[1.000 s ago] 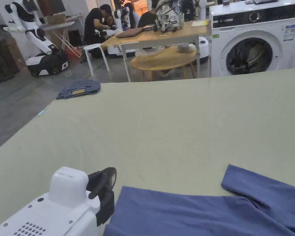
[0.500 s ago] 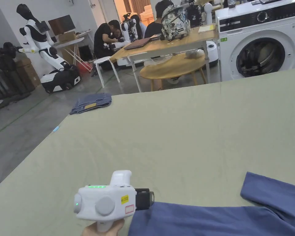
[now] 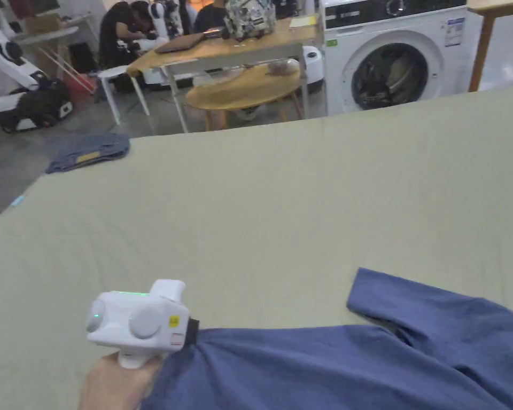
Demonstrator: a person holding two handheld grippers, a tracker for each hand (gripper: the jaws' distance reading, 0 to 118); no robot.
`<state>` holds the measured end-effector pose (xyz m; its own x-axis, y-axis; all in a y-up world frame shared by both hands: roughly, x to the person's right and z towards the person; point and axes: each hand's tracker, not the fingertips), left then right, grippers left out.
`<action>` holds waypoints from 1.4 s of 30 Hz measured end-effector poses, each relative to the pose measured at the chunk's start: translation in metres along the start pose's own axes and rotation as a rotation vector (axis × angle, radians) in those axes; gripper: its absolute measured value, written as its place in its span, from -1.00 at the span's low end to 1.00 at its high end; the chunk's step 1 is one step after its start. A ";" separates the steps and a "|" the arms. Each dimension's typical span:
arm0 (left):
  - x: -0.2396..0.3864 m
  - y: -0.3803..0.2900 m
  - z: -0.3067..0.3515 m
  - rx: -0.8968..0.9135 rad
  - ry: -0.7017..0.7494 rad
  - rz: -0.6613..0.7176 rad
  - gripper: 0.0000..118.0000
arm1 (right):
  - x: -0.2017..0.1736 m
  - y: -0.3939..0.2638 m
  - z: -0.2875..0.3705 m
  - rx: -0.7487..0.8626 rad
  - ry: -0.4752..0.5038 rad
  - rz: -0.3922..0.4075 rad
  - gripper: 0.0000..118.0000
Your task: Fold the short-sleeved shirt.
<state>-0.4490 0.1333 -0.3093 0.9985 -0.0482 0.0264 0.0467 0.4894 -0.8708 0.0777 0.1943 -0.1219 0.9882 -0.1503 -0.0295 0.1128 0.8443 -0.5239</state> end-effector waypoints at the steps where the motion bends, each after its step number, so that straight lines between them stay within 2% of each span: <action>1: 0.002 0.000 -0.004 -0.013 0.003 0.003 -1.00 | 0.002 -0.002 -0.001 -0.011 -0.035 -0.031 0.26; 2: -0.001 0.000 -0.012 -0.024 0.007 0.005 -1.00 | 0.006 -0.005 -0.003 -0.036 -0.049 -0.078 0.35; 4: -0.002 0.002 -0.019 -0.041 0.011 0.011 -1.00 | 0.020 -0.013 -0.019 -0.137 -0.053 -0.188 0.35; 7: 0.005 -0.002 -0.013 -0.040 0.017 0.004 -1.00 | 0.035 -0.034 -0.042 -0.195 -0.080 -0.330 0.30; 8: 0.007 -0.003 -0.012 -0.038 0.022 -0.011 -1.00 | 0.038 -0.040 -0.053 -0.239 -0.083 -0.364 0.00; 9: 0.008 -0.004 -0.011 -0.036 0.025 -0.020 -1.00 | 0.042 -0.048 -0.060 -0.256 -0.049 -0.388 -0.51; 10: 0.009 -0.005 -0.010 -0.035 0.027 -0.021 -1.00 | 0.044 -0.055 -0.066 -0.264 0.022 -0.421 -0.87; 12: 0.011 -0.007 -0.007 -0.029 0.028 -0.016 -1.00 | 0.040 -0.063 -0.079 -0.312 0.039 -0.443 -0.88; 14: 0.007 -0.012 -0.004 0.001 0.018 -0.025 -1.00 | 0.038 -0.061 -0.078 -0.287 0.031 -0.382 -0.88; 16: 0.001 -0.019 0.014 0.068 -0.013 -0.042 -1.00 | 0.040 -0.051 -0.068 -0.274 0.042 -0.366 -0.88; 18: -0.006 -0.029 0.055 0.215 -0.037 0.005 -1.00 | 0.038 -0.037 -0.051 -0.201 0.056 -0.315 -0.88; 22: -0.019 -0.054 0.171 0.485 -0.163 0.074 -1.00 | 0.032 0.001 -0.020 -0.042 0.169 -0.233 -0.89; 25: -0.025 -0.066 0.243 0.639 -0.156 0.062 -1.00 | 0.015 0.040 -0.009 0.044 0.185 -0.126 -0.89; 28: -0.039 -0.062 0.286 0.755 -0.123 0.070 -1.00 | 0.007 0.087 -0.003 0.123 0.238 -0.082 -0.89; 32: -0.057 -0.052 0.320 0.916 -0.102 0.137 -1.00 | -0.005 0.149 0.005 0.246 0.216 0.027 -0.89; 36: -0.068 -0.035 0.342 1.023 -0.114 0.190 -1.00 | -0.013 0.204 0.010 0.332 0.229 0.055 -0.89; 42: -0.084 0.007 0.356 1.075 -0.101 0.180 -1.00 | -0.029 0.269 0.010 0.415 0.177 0.113 -0.89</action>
<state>-0.5224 0.4506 -0.1426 0.9888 0.1474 0.0247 -0.1479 0.9889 0.0160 0.0803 0.4311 -0.2536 0.9678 -0.1011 -0.2307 0.0734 0.9894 -0.1257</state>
